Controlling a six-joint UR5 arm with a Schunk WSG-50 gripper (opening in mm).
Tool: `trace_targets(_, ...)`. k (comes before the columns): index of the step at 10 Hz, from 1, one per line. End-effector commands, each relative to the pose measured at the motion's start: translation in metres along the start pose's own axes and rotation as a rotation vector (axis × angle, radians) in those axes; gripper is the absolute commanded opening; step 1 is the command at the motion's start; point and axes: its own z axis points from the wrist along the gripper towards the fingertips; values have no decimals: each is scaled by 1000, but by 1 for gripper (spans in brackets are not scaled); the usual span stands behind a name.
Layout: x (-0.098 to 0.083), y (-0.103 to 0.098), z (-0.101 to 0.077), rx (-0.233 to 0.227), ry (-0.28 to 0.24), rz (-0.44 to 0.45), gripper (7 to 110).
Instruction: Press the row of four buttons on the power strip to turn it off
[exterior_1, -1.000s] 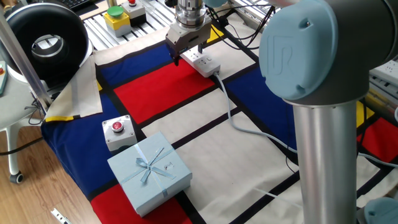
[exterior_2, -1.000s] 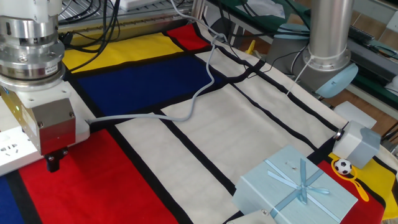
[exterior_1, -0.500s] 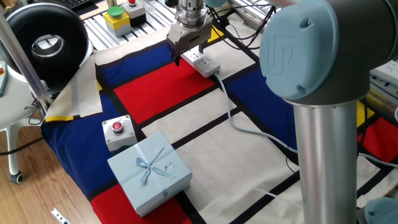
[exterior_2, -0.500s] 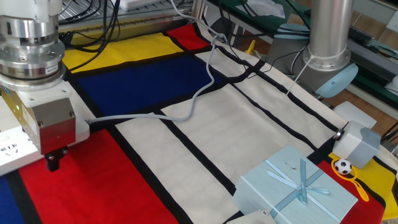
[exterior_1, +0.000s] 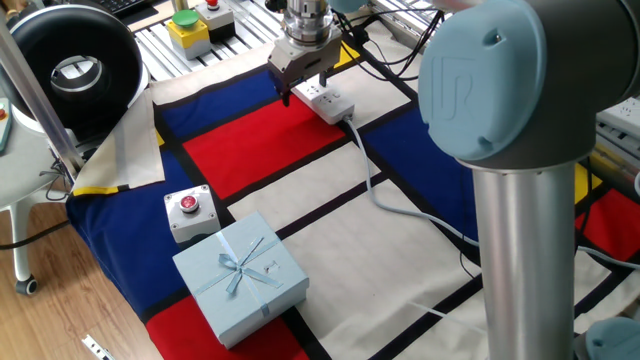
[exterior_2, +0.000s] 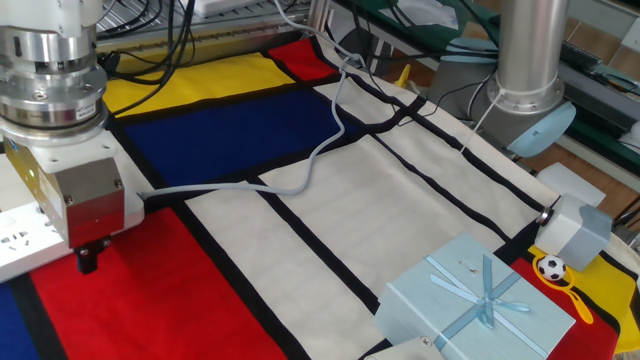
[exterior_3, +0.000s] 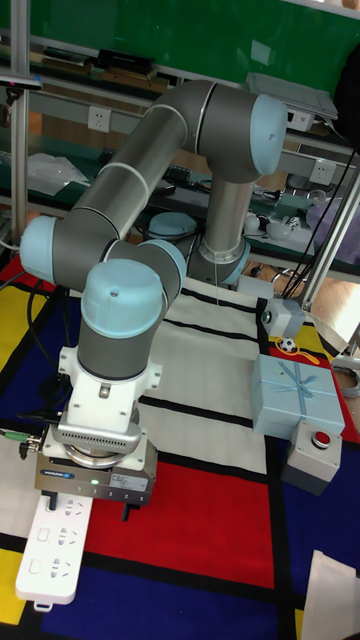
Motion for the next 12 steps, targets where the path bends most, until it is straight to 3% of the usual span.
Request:
trace_targets(1, -1, -3, -6, -7, 0, -7, 22)
trace_targets(3, -3, -7, -21, 9, 10, -19, 22)
trace_targets(6, -28, -3, -27, 19, -27, -34, 22)
trace_targets(8, -44, 3, -24, -8, -60, -42, 22)
trace_targets(10, -48, 12, -18, -45, -72, -42, 22)
trace_targets(12, -49, 10, -19, -37, -72, -51, 22)
